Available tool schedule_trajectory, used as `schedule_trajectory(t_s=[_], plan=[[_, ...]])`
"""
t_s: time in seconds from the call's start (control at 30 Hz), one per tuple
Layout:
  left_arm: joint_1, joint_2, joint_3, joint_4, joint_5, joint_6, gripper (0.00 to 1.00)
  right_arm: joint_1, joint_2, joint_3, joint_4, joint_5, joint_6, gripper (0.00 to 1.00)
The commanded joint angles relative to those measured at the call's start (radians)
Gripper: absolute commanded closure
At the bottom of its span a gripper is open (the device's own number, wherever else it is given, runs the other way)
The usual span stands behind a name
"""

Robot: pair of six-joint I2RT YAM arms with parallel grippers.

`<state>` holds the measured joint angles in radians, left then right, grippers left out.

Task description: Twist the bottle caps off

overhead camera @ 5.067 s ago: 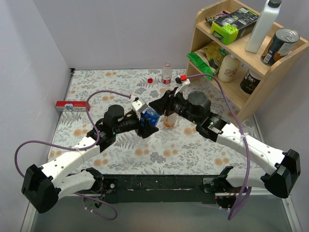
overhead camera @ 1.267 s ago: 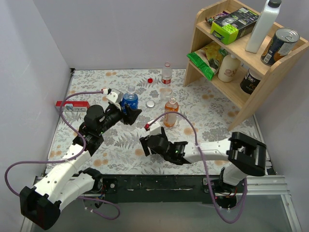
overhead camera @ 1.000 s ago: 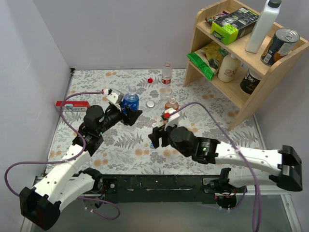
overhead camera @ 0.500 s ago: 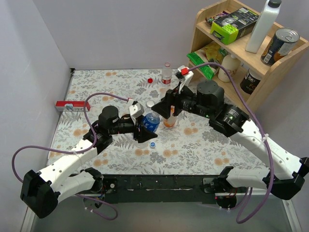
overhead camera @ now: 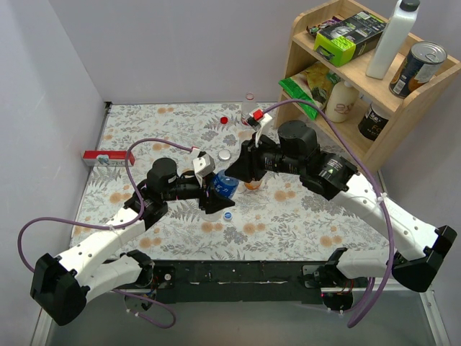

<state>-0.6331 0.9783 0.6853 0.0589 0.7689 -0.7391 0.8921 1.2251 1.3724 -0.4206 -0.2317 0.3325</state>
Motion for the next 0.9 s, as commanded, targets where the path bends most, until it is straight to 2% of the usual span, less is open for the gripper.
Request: schedule_trajectory(t_s=[0.0, 0.03, 0.1, 0.13, 0.2, 0.23, 0.53, 0.6, 0.77, 0.87], plan=[[-0.007, -0.012, 0.017, 0.004, -0.014, 0.012, 0.73, -0.002, -0.021, -0.024, 0.046, -0.070, -0.001, 0.69], [-0.007, -0.013, 0.019, 0.004, -0.020, 0.012, 0.73, -0.002, -0.019, -0.027, 0.048, -0.075, -0.003, 0.78], [-0.007, -0.018, 0.017, 0.007, -0.029, 0.009, 0.68, -0.002, -0.019, -0.038, 0.052, -0.078, -0.007, 0.88], [-0.007, -0.018, 0.016, 0.010, -0.033, 0.004, 0.52, -0.001, -0.024, -0.039, 0.049, -0.071, -0.007, 0.97], [-0.007, -0.021, 0.013, 0.021, -0.033, -0.003, 0.30, -0.004, -0.033, -0.044, 0.033, -0.028, -0.021, 0.99], [-0.007, -0.024, 0.010, 0.025, -0.033, -0.009, 0.04, -0.002, -0.042, -0.041, 0.023, -0.008, -0.027, 0.99], [-0.005, -0.053, 0.014, 0.024, -0.135, -0.036, 0.02, -0.002, -0.096, 0.014, -0.229, 0.323, -0.108, 0.99], [0.009, -0.066, 0.013, 0.022, -0.202, -0.051, 0.02, -0.002, -0.099, 0.013, -0.266, 0.391, -0.124, 0.99], [0.128, -0.026, 0.022, 0.039, -0.287, -0.189, 0.02, 0.004, -0.119, -0.057, -0.262, 0.469, -0.128, 0.99], [0.157, -0.016, 0.033, 0.016, -0.428, -0.213, 0.02, 0.021, -0.131, -0.107, -0.222, 0.515, -0.130, 0.99]])
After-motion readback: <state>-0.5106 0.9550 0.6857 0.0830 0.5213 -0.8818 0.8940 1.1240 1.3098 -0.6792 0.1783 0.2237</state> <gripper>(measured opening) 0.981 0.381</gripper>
